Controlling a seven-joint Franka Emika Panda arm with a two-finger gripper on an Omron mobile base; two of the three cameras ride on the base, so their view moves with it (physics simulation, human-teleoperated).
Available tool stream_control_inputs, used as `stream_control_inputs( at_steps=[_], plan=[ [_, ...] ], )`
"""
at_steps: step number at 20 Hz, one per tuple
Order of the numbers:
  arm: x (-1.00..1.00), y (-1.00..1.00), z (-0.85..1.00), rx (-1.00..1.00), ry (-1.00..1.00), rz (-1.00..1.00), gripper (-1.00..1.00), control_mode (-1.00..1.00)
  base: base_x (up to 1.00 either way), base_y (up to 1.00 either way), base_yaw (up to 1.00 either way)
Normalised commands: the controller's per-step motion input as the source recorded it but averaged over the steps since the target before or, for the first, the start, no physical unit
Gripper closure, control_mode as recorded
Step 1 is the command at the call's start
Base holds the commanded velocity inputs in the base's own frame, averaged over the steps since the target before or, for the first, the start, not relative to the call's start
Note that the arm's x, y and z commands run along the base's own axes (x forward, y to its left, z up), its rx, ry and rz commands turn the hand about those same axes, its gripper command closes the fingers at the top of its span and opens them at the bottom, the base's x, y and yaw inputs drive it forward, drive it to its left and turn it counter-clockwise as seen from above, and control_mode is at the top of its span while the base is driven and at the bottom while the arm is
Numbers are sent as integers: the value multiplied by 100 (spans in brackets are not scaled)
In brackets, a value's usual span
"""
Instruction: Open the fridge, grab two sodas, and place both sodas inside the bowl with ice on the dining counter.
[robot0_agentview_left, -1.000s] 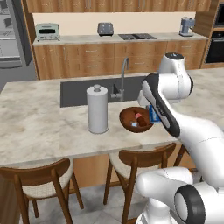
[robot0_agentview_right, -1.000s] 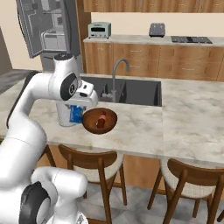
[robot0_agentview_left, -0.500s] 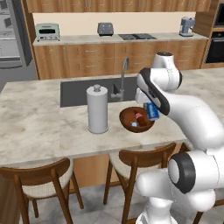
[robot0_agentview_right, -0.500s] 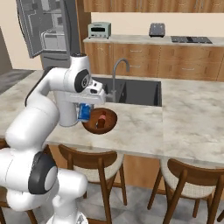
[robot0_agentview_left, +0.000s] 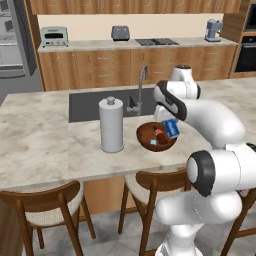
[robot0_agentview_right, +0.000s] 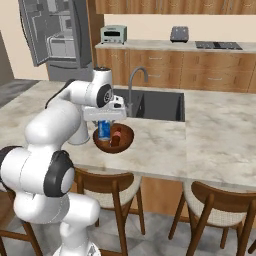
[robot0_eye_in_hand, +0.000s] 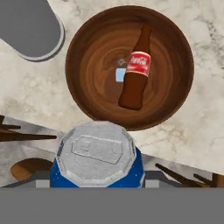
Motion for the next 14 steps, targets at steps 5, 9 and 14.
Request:
stream_control_inputs(
  at_steps=[5, 9, 14],
  plan=[
    [35, -3, -26, 0, 2, 30, 100, -100, 0, 0, 0],
    [38, -4, -16, -1, 2, 31, 100, -100, 0, 0, 0],
    [38, -2, -14, -3, 2, 32, 100, -100, 0, 0, 0]
  ],
)
